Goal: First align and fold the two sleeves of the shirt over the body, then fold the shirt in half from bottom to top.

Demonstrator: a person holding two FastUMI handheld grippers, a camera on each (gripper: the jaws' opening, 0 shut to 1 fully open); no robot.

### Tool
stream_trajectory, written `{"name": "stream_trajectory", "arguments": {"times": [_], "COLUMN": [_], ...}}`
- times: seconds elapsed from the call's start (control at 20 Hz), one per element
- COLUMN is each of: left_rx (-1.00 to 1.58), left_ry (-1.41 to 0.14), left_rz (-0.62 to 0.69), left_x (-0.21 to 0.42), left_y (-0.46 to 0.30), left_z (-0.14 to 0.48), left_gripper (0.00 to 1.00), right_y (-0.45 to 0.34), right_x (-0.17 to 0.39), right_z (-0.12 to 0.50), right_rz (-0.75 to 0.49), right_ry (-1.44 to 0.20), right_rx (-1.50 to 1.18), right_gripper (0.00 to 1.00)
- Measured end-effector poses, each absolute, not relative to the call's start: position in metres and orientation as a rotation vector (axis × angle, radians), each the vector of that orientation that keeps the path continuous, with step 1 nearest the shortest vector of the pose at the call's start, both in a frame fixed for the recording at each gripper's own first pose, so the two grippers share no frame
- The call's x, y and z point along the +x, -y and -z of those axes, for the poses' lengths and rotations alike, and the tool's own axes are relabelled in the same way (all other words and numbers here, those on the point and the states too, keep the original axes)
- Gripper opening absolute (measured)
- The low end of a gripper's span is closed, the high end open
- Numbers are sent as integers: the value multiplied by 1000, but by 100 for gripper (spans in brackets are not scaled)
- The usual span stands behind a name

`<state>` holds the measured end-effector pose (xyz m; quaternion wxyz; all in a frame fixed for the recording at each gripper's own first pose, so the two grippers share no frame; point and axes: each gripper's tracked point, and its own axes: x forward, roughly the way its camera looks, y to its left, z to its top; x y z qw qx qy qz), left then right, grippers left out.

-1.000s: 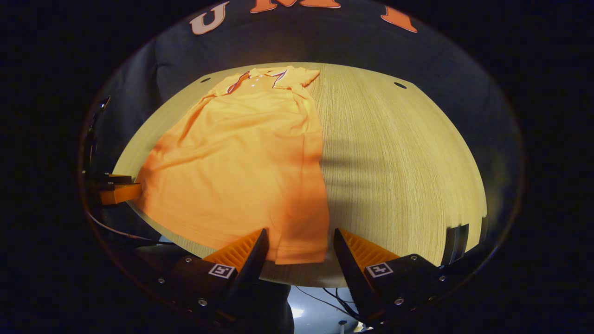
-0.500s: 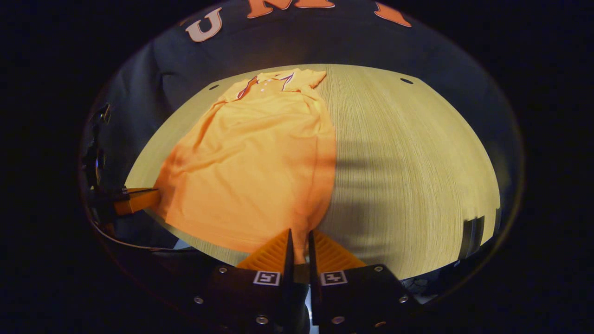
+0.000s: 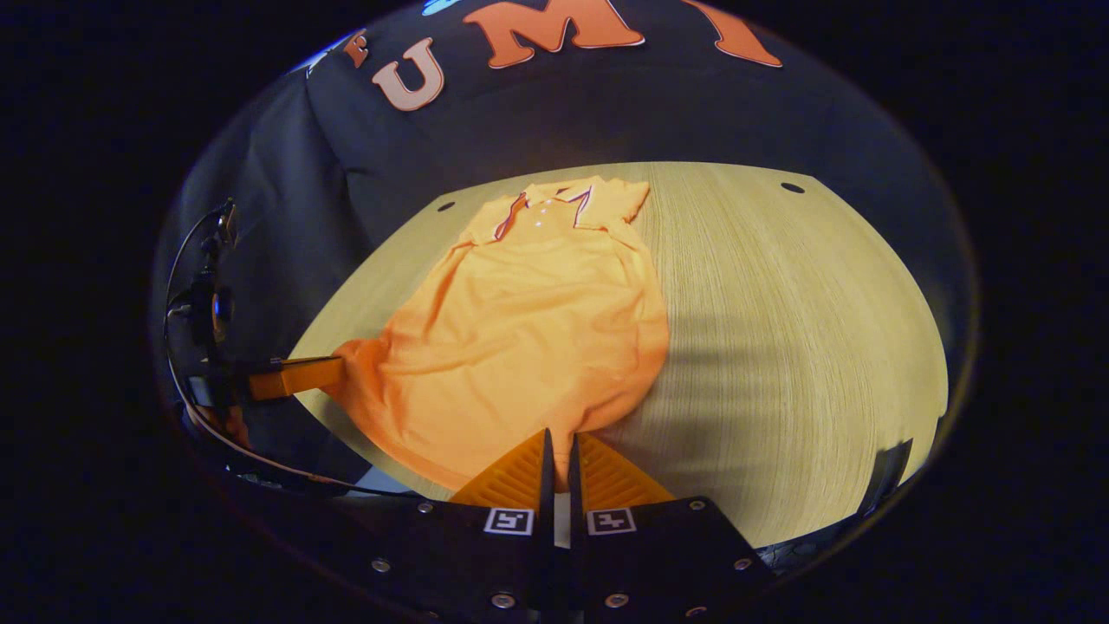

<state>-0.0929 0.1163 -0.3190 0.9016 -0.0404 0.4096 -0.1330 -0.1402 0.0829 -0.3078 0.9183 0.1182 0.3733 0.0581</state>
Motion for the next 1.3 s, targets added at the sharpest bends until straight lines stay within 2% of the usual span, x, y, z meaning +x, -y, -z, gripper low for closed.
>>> {"name": "stream_trajectory", "arguments": {"times": [0.35,0.6,0.85,0.95,1.0,1.3], "left_rx": [-95,-97,-104,-116,-118,-113], "left_ry": [-714,-679,-731,-736,-740,-721], "left_rz": [322,349,349,343,345,355], "left_x": [-34,2,10,10,9,15], "left_y": [-107,-101,-108,-110,-110,-104], "left_z": [262,249,264,266,266,259], "left_gripper": [1,1,1,1,1,1], "right_y": [-72,-67,-90,-96,-101,-87], "right_x": [-95,-64,-85,-92,-98,-88], "right_z": [262,242,292,294,291,275], "right_rz": [-118,-89,-156,-160,-169,-101], "right_ry": [-652,-587,-773,-778,-791,-716], "right_rx": [290,291,204,212,222,215], "right_gripper": [8,6,3,0,4,2]}}
